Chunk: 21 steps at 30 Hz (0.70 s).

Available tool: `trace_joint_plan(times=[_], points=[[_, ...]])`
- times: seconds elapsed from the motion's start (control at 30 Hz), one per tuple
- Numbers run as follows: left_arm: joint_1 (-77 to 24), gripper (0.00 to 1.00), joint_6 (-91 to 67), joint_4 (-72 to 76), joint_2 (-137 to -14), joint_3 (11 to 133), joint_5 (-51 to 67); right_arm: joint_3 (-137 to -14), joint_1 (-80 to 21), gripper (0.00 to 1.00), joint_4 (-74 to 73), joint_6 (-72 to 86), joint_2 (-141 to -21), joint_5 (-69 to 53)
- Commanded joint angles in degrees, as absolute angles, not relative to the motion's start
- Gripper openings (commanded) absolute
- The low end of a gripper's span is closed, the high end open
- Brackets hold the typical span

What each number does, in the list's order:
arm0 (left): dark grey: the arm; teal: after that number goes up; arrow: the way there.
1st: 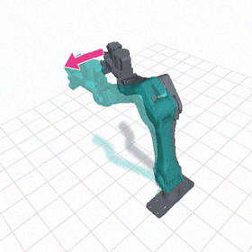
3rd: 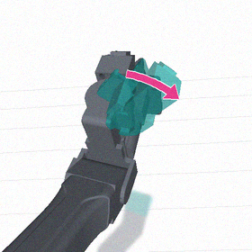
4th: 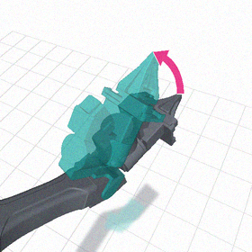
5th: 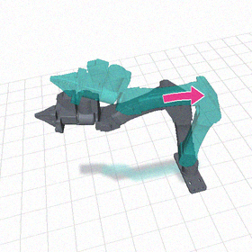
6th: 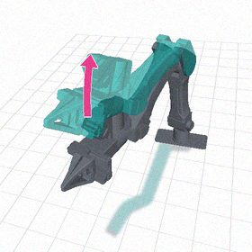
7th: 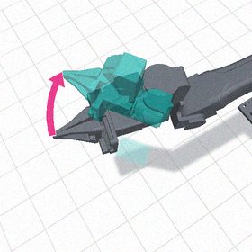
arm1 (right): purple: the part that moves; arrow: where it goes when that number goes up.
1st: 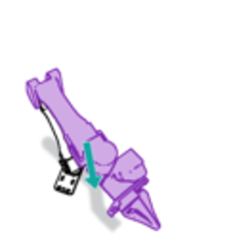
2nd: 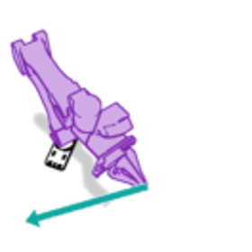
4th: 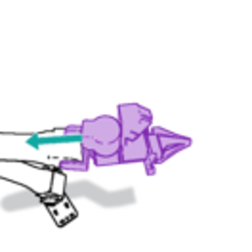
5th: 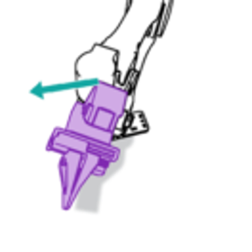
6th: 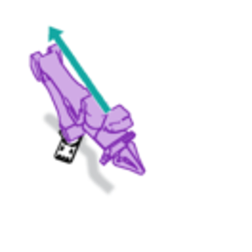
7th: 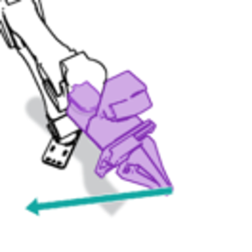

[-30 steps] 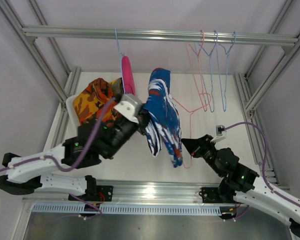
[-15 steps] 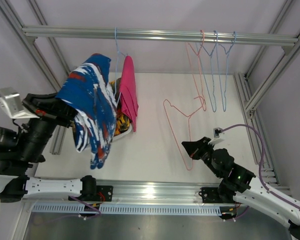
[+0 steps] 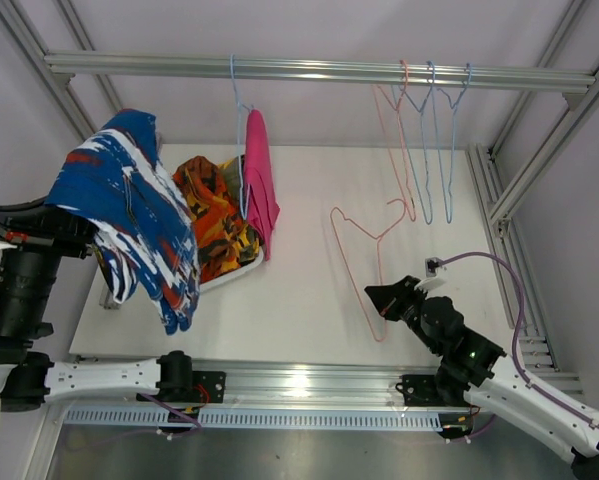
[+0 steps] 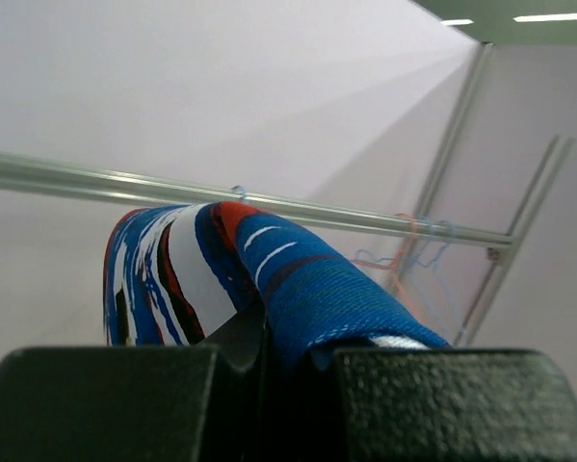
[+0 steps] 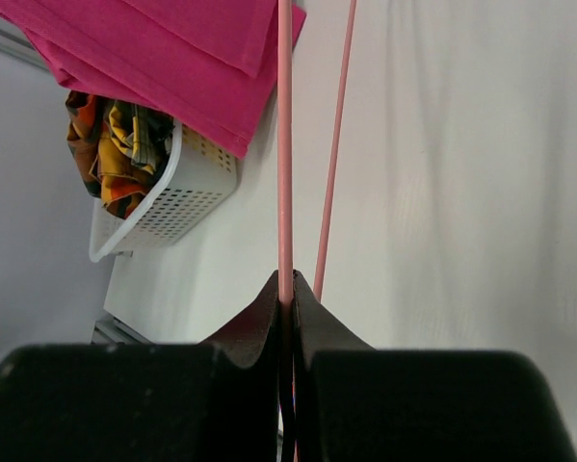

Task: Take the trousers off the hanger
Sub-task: Place the trousers in the bin.

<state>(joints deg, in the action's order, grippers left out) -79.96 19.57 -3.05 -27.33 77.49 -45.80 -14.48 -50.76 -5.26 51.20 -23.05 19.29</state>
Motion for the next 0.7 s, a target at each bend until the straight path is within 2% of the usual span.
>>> trace_joint_plan(times=[0.0,0.33,0.4,0.53,0.67], points=[[-80.1,0.01,27.7,8.8,-27.0,75.1,-51.3,-13.7,-49.6,0.0,-1.4,51.7,-23.0,17.4],[-77.9,0.01,41.6,30.4,-26.5,62.4,-63.0,-12.5,-47.8,0.0,-0.6,51.9,-22.8,14.9],[-74.7,0.01,37.8,30.1,-25.7,60.0,-63.5,-12.4,-47.8,0.0,-0.7,52.0,-22.5,14.7],[-67.9,0.01,27.9,19.3,-26.2,58.0,-63.5,-12.0,-47.8,0.0,-1.3,51.9,-21.4,14.2],[-64.2,0.01,22.2,17.4,-25.8,56.1,-64.7,-11.5,-47.5,0.0,-2.5,51.9,-20.6,13.9]])
